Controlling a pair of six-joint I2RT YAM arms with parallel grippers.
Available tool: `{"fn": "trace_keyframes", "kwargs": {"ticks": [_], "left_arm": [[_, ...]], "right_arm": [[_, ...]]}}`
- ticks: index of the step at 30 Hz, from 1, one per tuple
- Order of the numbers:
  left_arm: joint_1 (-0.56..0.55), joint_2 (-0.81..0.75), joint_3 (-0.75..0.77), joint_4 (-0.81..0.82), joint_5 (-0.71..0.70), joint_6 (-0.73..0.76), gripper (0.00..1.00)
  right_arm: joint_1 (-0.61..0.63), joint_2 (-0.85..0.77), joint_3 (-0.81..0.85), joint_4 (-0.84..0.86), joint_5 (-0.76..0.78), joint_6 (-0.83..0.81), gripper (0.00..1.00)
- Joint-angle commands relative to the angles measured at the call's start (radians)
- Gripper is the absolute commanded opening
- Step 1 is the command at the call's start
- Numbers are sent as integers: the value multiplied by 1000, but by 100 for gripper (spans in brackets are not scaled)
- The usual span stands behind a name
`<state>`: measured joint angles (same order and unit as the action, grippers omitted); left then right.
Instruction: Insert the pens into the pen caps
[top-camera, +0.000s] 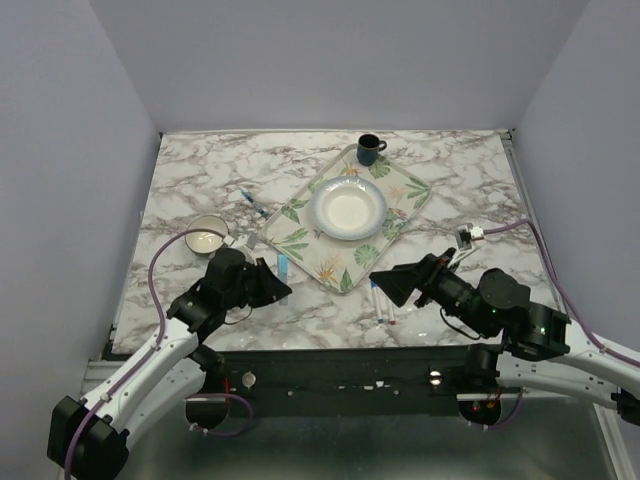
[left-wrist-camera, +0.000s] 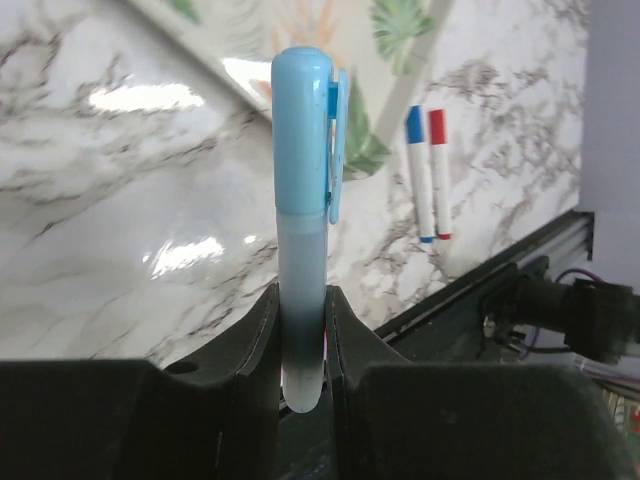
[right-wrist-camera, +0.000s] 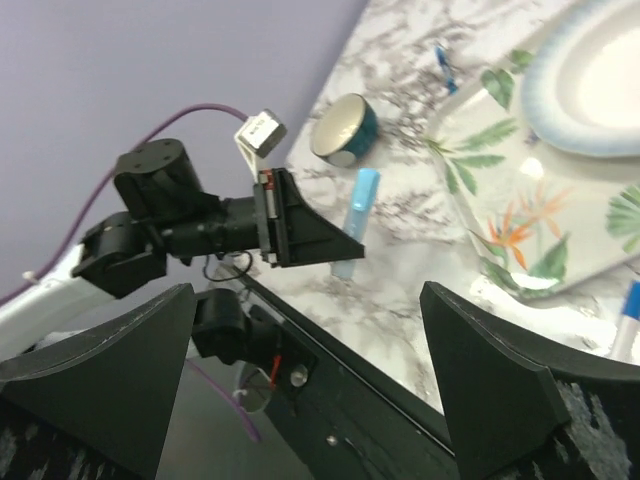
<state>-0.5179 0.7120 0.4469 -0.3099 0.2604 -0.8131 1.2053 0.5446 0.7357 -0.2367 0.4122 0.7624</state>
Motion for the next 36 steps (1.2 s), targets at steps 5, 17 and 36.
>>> {"fn": "trace_keyframes", "kwargs": {"ticks": [5, 17, 36], "left_arm": [[4, -36, -171, -5, -174, -193, 21], [2, 204, -168, 81, -112, -135, 23], [2, -65, 162, -251, -253, 38, 96]], "right_arm": [[5, 46, -12, -164, 103, 97, 99], [5, 143, 7, -161, 62, 103, 99], [5, 532, 63, -157, -182, -225, 92]]}}
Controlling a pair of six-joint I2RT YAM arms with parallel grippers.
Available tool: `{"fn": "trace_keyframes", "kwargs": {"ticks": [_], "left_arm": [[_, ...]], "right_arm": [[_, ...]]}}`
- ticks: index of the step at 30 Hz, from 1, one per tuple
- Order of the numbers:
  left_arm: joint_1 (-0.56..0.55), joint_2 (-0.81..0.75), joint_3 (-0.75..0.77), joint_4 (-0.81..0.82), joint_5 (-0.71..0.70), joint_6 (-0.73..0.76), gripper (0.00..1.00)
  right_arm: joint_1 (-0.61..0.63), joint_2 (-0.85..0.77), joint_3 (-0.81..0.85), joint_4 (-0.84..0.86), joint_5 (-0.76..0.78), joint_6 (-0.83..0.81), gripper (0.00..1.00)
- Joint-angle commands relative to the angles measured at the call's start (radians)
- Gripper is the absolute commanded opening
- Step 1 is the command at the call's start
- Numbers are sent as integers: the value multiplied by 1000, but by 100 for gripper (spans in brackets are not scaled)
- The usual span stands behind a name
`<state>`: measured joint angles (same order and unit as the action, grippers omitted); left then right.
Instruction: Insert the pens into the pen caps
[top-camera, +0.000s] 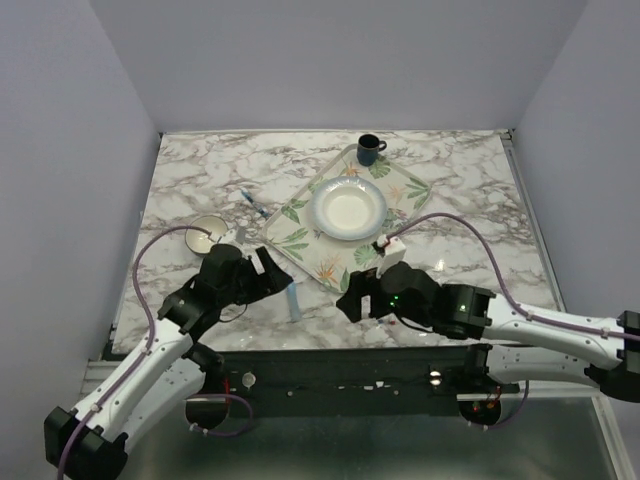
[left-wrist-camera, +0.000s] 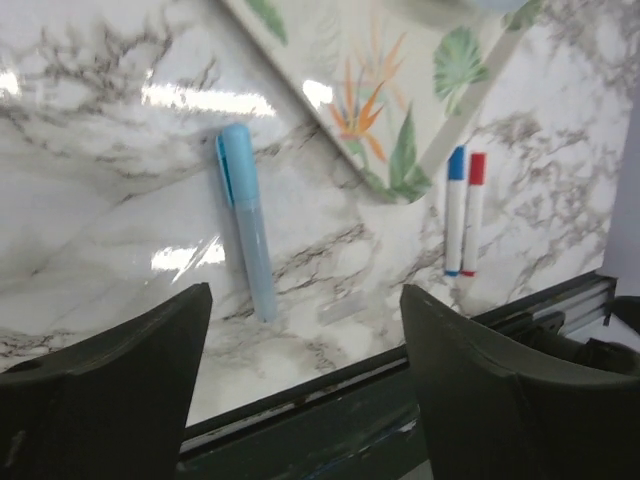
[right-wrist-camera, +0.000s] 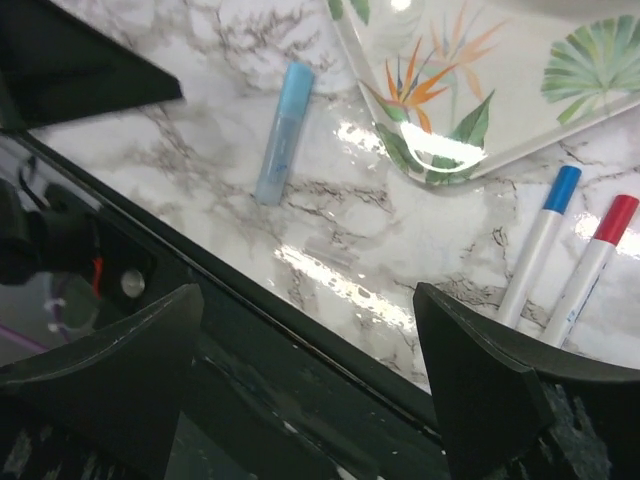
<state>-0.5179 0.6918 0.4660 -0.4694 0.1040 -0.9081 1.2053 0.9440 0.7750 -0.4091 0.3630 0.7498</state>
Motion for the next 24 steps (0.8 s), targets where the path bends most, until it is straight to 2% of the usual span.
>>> {"fn": "trace_keyframes", "kwargs": {"ticks": [1, 5, 10, 17, 24], "left_arm": [[2, -57, 196, -115, -139, 158, 99], [2, -98, 282, -146, -298, 262, 99], [2, -221, 267, -150, -457, 336, 99], [2, -466, 217, -126, -573, 325, 99], [4, -548, 211, -153, -645, 307, 99]], "right_arm": [[5, 163, 45, 9, -147, -240, 91], [5, 315, 85, 26, -243, -372, 84], [4, 501, 148, 39, -308, -470, 67], [5, 668, 265, 19, -335, -598, 61], [5, 789, 337, -20, -342, -642, 60]]}}
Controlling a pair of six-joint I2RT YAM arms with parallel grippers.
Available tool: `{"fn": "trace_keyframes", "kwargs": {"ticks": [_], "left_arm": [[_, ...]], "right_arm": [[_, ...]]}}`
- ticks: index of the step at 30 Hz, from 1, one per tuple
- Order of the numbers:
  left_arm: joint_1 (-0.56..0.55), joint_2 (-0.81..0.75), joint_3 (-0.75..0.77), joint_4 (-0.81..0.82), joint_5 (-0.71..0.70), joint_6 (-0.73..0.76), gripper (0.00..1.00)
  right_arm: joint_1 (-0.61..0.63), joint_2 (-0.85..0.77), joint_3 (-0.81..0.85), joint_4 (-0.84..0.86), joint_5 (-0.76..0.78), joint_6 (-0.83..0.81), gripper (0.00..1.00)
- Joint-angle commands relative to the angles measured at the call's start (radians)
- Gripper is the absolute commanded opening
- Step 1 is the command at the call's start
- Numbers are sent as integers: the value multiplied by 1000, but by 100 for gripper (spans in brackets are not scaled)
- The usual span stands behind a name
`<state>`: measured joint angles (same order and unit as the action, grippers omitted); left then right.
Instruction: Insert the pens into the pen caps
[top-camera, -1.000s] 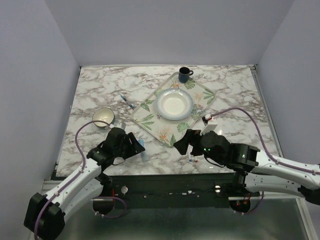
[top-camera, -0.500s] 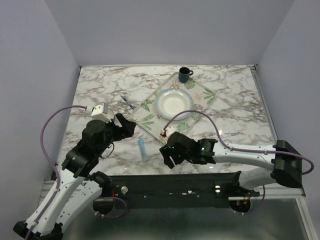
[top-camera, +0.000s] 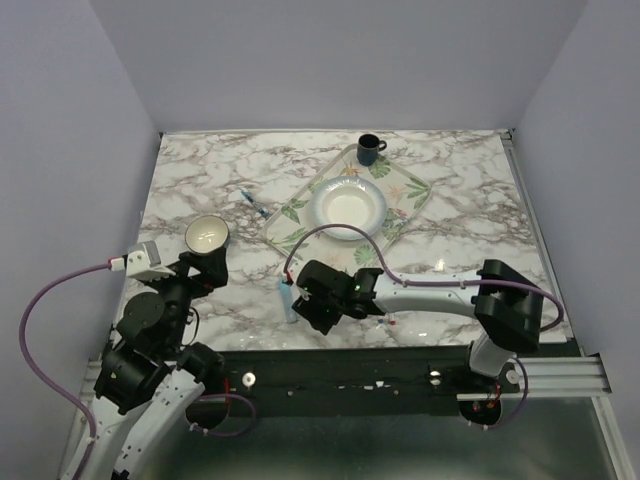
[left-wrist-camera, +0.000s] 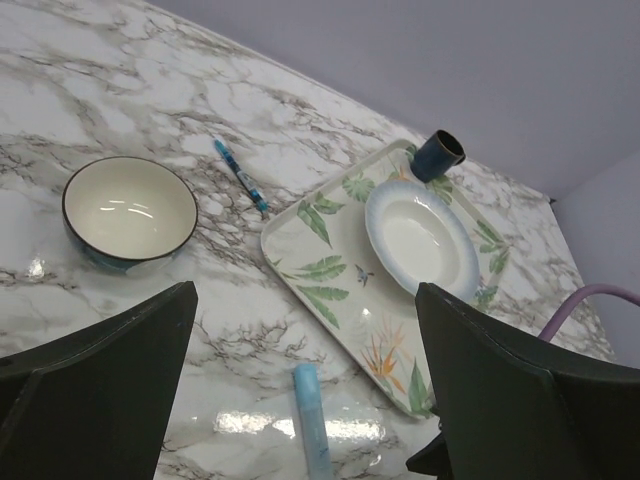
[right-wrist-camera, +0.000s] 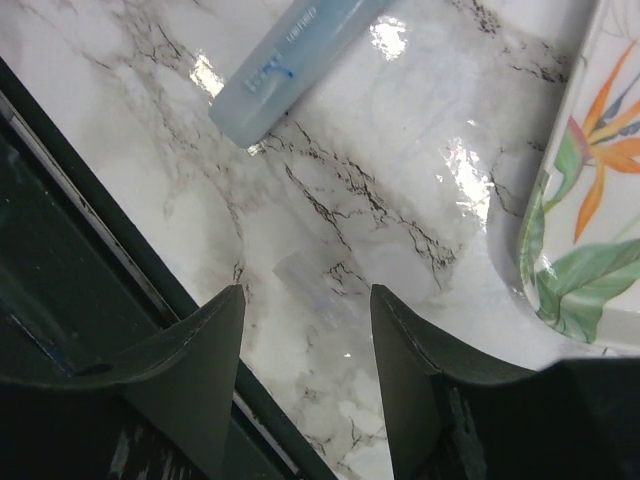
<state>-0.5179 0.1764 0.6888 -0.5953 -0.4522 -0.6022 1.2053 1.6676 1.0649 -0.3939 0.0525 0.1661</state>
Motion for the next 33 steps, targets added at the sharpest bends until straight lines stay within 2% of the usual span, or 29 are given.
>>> {"fn": "trace_keyframes", "kwargs": {"ticks": [1, 9, 18, 21, 28, 33], "left_arm": [[4, -35, -14, -23, -83, 2, 99], [4, -22, -17, -18, -69, 7, 99], [4, -25, -21, -20, -74, 7, 99], [4, -26, -21, -18, -77, 4, 99], [4, -22, -23, -18, -77, 4, 99], [4, -22, -23, -18, -77, 5, 99]], "right_arm": [[4, 75, 50, -39, -32, -56, 60], [5, 109, 41, -45, -14, -53, 59], [5, 132, 29, -49, 17, -33, 50], [7, 144, 29, -51, 44, -11, 45], [5, 176, 37, -77, 110, 62, 26], [5, 196, 43, -91, 107, 127, 18]]}}
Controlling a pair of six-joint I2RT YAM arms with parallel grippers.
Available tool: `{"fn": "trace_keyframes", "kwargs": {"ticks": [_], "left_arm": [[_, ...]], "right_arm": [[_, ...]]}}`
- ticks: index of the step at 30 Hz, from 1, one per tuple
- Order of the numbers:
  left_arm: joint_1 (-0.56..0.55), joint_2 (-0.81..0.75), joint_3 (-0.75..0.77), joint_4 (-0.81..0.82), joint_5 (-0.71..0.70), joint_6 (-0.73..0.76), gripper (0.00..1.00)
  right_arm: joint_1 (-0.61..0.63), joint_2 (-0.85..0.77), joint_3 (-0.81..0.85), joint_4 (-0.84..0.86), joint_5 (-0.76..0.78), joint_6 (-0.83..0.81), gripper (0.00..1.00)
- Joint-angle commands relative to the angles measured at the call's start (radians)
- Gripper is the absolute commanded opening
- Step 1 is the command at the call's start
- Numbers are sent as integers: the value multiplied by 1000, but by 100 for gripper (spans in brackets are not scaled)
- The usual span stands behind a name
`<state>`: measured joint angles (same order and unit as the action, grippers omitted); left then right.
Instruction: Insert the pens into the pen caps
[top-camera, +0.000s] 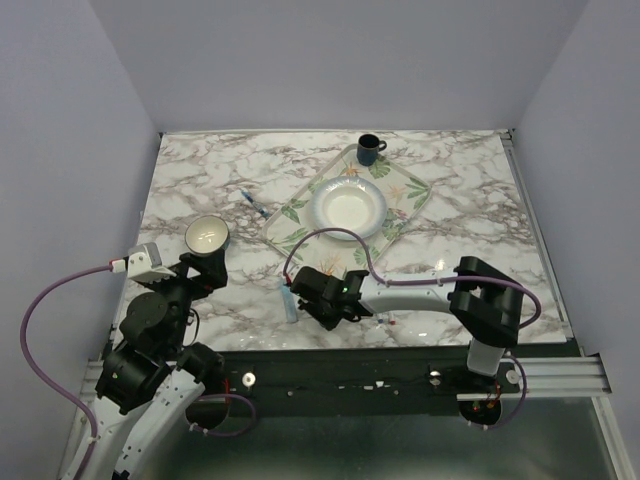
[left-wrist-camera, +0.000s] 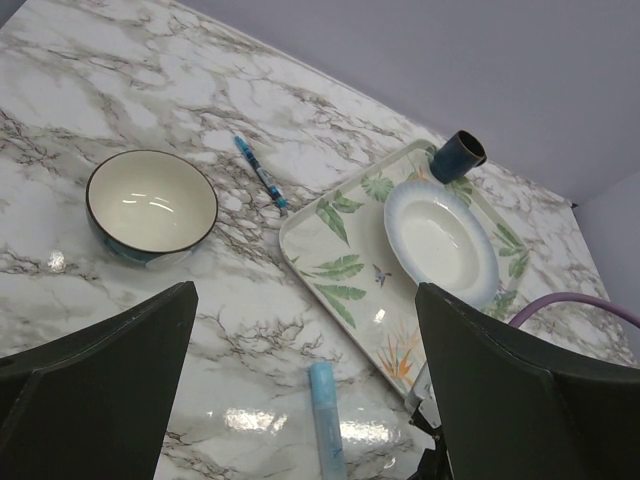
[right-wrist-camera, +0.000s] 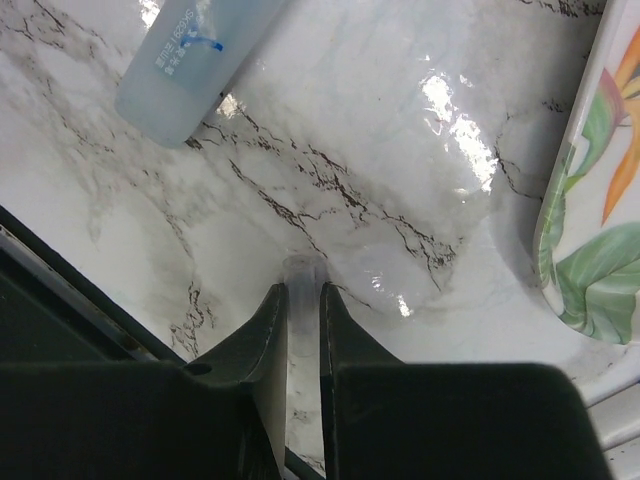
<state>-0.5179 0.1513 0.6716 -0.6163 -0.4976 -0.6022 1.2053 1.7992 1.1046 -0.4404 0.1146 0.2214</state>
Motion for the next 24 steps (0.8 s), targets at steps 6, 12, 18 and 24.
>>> {"fn": "trace_keyframes", "kwargs": {"ticks": [6, 12, 18, 24], "left_arm": [[4, 1, -7, 4, -30, 4, 99], [4, 1, -7, 7, -32, 5, 99], [4, 19, -7, 21, -56, 12, 99], [4, 319, 138, -22, -2, -56, 99]], "right_arm": [[5, 89, 31, -87, 34, 131, 20], [5, 72, 15, -87, 31, 148, 27], [5, 92, -2, -87, 54, 174, 12], [5, -18, -40, -81, 117, 234, 1]]}}
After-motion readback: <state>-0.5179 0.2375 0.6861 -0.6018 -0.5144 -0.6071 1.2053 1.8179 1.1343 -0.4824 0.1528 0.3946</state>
